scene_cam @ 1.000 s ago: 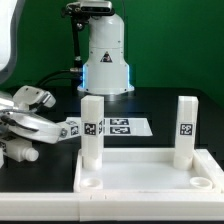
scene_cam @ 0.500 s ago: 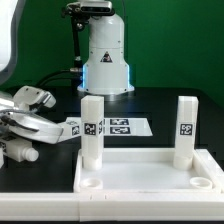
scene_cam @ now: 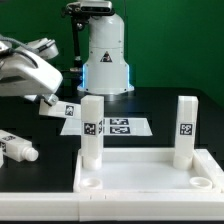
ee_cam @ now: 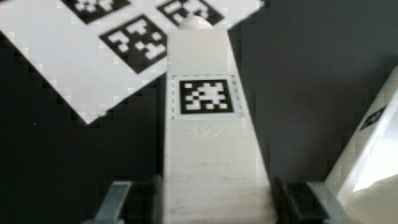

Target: Assemble desk

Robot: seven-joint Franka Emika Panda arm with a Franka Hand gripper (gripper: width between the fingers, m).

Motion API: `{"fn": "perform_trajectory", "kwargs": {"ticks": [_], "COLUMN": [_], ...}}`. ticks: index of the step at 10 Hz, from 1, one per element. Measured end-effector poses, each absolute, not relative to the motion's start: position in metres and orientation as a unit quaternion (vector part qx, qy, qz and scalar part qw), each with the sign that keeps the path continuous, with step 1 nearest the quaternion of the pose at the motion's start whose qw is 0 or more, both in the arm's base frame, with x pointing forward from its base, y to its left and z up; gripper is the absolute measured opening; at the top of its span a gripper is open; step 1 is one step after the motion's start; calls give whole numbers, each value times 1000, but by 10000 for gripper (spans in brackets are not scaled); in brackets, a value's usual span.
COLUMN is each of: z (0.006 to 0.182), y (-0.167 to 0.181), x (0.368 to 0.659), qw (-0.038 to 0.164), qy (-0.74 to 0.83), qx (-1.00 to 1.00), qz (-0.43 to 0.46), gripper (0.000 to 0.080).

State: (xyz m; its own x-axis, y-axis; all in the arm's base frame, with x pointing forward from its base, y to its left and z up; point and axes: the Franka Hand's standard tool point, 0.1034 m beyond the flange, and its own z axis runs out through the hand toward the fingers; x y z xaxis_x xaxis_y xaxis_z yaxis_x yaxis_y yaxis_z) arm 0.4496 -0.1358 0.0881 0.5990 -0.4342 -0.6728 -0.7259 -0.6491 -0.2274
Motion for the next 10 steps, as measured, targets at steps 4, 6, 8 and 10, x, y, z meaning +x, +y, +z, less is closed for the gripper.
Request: {"fn": "perform_trajectory", "kwargs": {"ticks": [4, 6, 8, 10], "z": [142, 172, 163, 182], "y": [-165, -157, -163, -157], "x": [500, 543, 538, 570], "qw": [237, 213, 181, 119], "qy": [296, 263, 281, 253], "qx": [-908, -936, -942, -960], "qz": [178, 91, 26, -33], "gripper": [284, 284, 284, 284]}}
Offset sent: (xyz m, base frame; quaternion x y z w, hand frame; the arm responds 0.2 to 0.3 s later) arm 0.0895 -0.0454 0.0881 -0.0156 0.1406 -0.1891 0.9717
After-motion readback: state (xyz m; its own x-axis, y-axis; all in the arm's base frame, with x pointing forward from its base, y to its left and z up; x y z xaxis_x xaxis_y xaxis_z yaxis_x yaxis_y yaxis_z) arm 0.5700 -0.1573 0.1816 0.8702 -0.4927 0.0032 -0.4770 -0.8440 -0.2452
